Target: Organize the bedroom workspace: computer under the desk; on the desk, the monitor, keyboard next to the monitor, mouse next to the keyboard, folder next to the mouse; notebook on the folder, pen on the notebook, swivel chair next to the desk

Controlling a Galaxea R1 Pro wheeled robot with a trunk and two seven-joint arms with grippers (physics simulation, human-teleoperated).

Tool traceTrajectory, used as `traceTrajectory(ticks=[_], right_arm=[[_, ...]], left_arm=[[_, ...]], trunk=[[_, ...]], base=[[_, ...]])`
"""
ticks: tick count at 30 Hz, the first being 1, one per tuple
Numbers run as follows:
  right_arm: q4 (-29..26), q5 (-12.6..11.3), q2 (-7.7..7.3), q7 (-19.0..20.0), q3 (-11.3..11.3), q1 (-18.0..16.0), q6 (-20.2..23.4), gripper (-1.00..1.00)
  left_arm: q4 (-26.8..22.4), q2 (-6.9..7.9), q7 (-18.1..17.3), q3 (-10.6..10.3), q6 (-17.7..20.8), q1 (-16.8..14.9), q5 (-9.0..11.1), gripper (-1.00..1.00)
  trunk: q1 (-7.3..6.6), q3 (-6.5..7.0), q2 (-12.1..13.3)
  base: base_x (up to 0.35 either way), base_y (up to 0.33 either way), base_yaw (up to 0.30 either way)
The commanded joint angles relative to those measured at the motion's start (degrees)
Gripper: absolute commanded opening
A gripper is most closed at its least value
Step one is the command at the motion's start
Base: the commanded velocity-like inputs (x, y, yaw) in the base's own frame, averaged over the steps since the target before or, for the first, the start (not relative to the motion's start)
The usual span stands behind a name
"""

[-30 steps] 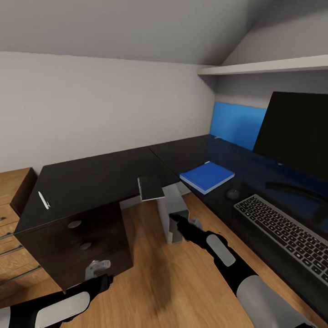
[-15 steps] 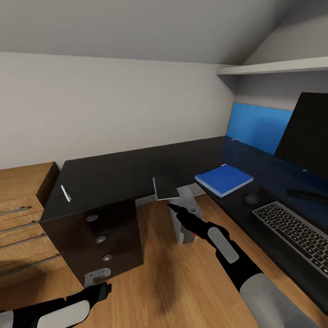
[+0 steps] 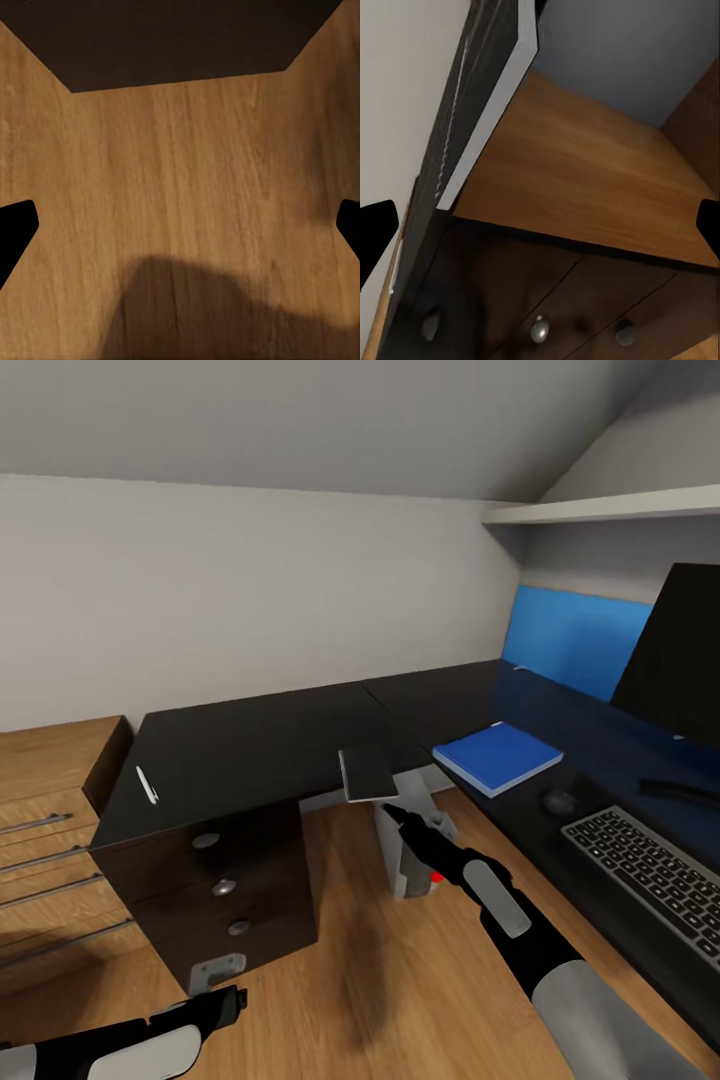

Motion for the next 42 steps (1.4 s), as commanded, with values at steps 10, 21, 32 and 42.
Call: traceTrajectory(ticks=[10, 21, 32, 42], right_arm=[[2.9, -0.7, 0.21, 0.1, -3.9, 0.0, -0.5, 1.00], [3.0, -0.8, 0.50, 0.2, -4.0, 0.0, -0.5, 1.00], [3.0, -0.7, 0.58, 0.2, -3.9, 0.0, -0.5, 1.00], [3.0, -0.7, 0.54, 0.3, -4.0, 0.0, -0.5, 1.00]], left_arm=[[-0.1, -0.08, 0.1, -0.2, -0.6, -0.1, 0.5, 1.00], [-0.1, -0.08, 0.1, -0.3, -0.6, -0.1, 0.5, 1.00], [0.0, -0.12, 0.1, -0.3, -0.6, -0.1, 0.6, 1.00], [0.5, -0.17, 0.1, -0.3, -0.6, -0.1, 0.6, 1.00]], trunk=[[0.00, -0.05, 0.0], [0.00, -0.05, 0.0], [-2.20, 1.74, 4.0], [-2.64, 2.10, 4.8]], base=[[0.070, 0.000, 0.000], [0.023, 0.000, 0.000], [0.000, 0.000, 0.000], [0.000, 0.000, 0.000]])
